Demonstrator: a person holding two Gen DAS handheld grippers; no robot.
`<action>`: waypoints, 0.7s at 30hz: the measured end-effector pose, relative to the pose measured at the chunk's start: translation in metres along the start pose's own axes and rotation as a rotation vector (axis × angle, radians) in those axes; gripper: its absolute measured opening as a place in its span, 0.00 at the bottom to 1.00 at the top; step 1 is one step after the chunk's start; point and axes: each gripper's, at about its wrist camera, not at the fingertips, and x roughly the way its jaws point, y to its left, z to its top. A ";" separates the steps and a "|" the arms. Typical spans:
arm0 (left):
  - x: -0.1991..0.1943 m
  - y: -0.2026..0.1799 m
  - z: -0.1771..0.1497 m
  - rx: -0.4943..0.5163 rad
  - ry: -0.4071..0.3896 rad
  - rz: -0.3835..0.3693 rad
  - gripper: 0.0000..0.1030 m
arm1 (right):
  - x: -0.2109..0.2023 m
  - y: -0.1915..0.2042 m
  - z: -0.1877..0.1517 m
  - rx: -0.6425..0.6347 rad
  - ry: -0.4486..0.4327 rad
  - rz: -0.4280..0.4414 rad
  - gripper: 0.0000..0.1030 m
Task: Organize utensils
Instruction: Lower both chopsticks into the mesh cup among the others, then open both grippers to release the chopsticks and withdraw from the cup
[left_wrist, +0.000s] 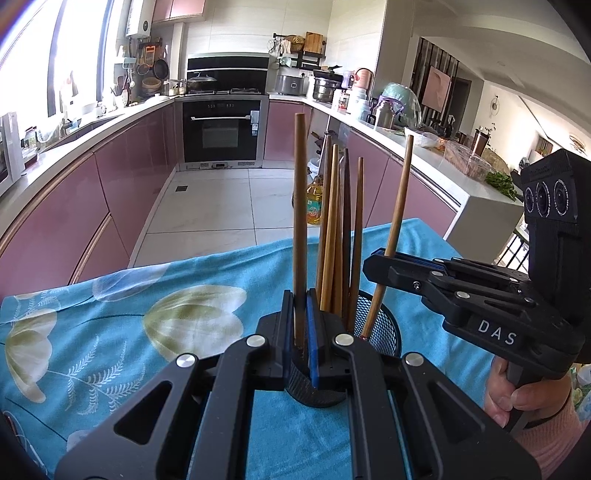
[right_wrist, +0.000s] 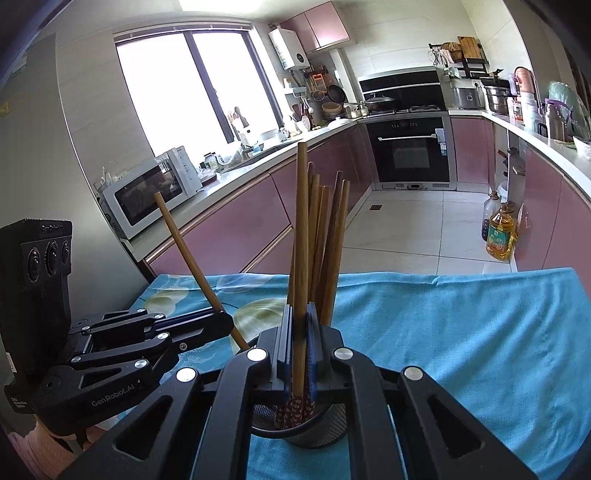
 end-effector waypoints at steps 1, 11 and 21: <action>0.001 0.000 0.000 0.000 0.001 -0.001 0.07 | 0.001 -0.001 0.000 0.004 0.000 0.000 0.06; 0.014 0.003 0.001 -0.005 0.016 -0.016 0.08 | 0.004 -0.005 0.001 0.016 0.001 -0.010 0.08; 0.018 0.006 -0.005 -0.019 0.007 -0.029 0.11 | 0.006 -0.007 0.001 0.023 -0.004 -0.018 0.11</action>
